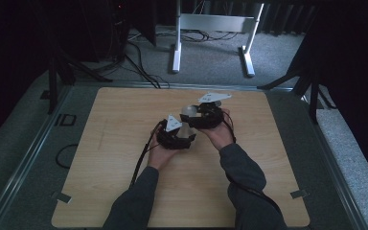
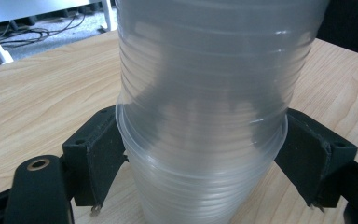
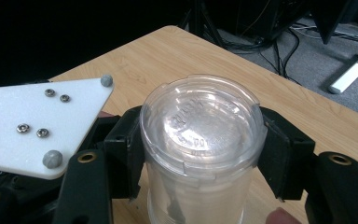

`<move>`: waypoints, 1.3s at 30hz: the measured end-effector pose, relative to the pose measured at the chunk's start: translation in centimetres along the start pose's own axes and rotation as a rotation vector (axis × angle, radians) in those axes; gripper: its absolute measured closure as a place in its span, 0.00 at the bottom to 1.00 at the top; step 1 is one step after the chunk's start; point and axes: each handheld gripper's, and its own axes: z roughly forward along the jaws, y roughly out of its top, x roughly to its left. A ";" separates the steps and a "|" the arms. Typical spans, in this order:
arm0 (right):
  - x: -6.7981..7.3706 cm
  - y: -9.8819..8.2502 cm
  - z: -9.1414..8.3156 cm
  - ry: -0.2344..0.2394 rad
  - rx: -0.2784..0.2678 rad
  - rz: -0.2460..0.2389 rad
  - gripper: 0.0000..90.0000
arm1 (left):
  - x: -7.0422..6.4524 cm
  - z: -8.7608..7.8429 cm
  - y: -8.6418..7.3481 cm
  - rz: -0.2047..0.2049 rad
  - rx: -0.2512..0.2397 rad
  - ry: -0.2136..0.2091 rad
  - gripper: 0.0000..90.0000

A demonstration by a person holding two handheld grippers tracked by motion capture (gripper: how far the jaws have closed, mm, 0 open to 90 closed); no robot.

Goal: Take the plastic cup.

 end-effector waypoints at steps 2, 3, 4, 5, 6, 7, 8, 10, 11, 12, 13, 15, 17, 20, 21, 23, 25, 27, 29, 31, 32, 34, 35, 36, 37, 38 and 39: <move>0.0 0.1 0.0 0.000 -0.004 -0.001 0.44 | 0.0 0.0 0.0 0.003 0.001 0.001 0.22; 0.0 0.1 0.0 0.000 -0.004 -0.001 0.44 | 0.0 0.0 0.0 0.003 0.002 0.001 0.22; 0.0 0.1 0.0 0.000 -0.007 0.000 0.44 | 0.0 0.0 0.0 0.006 0.003 0.003 0.22; 0.0 0.1 -0.1 0.001 -0.012 0.005 0.44 | 0.0 0.0 0.0 0.007 0.003 0.003 0.22; 0.0 0.3 -0.2 0.002 -0.017 0.007 0.44 | 0.0 0.0 0.0 0.006 0.003 0.003 0.22; 0.0 0.3 -0.2 0.002 -0.017 0.007 0.44 | 0.0 0.0 0.0 0.006 0.003 0.003 0.22; 0.0 0.3 -0.1 0.002 -0.012 0.002 0.44 | 0.0 0.0 0.0 0.005 0.003 0.002 0.22; 0.0 0.4 -0.2 0.002 -0.014 0.002 0.44 | 0.0 0.0 0.0 0.005 0.005 0.002 0.22; 0.0 0.4 -0.2 0.002 -0.017 0.002 0.44 | 0.0 0.0 0.0 0.006 0.005 0.002 0.22; 0.0 0.4 -0.2 0.002 -0.017 0.002 0.44 | 0.0 0.0 0.0 0.006 0.005 0.002 0.22; 0.1 0.6 -0.3 0.001 -0.019 -0.004 0.44 | 0.0 0.0 -0.1 0.006 0.006 0.002 0.22; 0.1 0.7 -0.4 0.001 -0.017 -0.007 0.44 | 0.0 0.0 -0.1 0.004 0.006 0.001 0.22; 0.1 0.8 -0.4 0.000 -0.015 -0.009 0.44 | 0.0 0.0 -0.1 0.002 0.006 -0.001 0.22; 0.1 1.1 -0.4 -0.003 -0.006 -0.016 0.44 | 0.0 0.0 -0.1 -0.002 0.006 -0.002 0.22; 0.1 1.1 -0.4 -0.005 -0.006 -0.017 0.44 | 0.0 -0.1 0.0 -0.004 0.007 -0.003 0.22; 0.2 1.2 -0.4 -0.008 -0.002 -0.019 0.45 | 0.0 -0.1 0.0 -0.004 0.008 -0.004 0.22; 0.2 1.3 -0.5 -0.010 0.000 -0.018 0.45 | 0.0 -0.1 0.0 -0.007 0.005 -0.005 0.22; 0.3 1.4 -0.5 -0.011 0.000 -0.020 0.45 | 0.0 -0.2 0.0 -0.008 0.004 -0.006 0.22; 0.4 1.6 -0.6 -0.010 -0.004 -0.020 0.45 | 0.0 -0.2 0.0 -0.005 0.005 -0.004 0.22; 0.4 1.7 -0.8 -0.008 -0.014 -0.020 0.45 | 0.0 -0.2 0.0 -0.004 0.010 -0.003 0.22; 0.4 1.9 -0.9 -0.005 -0.022 -0.018 0.45 | 0.1 -0.1 0.0 -0.003 0.011 -0.003 0.22; 0.4 2.0 -1.0 -0.004 -0.025 -0.018 0.45 | 0.0 -0.1 0.0 -0.004 0.010 -0.003 0.22; 0.5 2.3 -1.2 -0.003 -0.027 -0.026 0.45 | 0.0 -0.2 0.0 -0.005 0.012 -0.004 0.22; 0.6 2.5 -1.3 -0.001 -0.029 -0.029 0.45 | 0.0 -0.2 0.0 -0.008 0.011 -0.005 0.22; 0.6 2.6 -1.4 -0.004 -0.030 -0.033 0.45 | 0.0 -0.2 0.0 -0.008 0.011 -0.005 0.22; 0.6 2.6 -1.4 -0.004 -0.030 -0.033 0.45 | 0.0 -0.2 0.0 -0.010 0.009 -0.005 0.22; 0.7 2.7 -1.5 -0.004 -0.032 -0.035 0.45 | 0.1 -0.2 0.0 -0.011 0.009 -0.006 0.22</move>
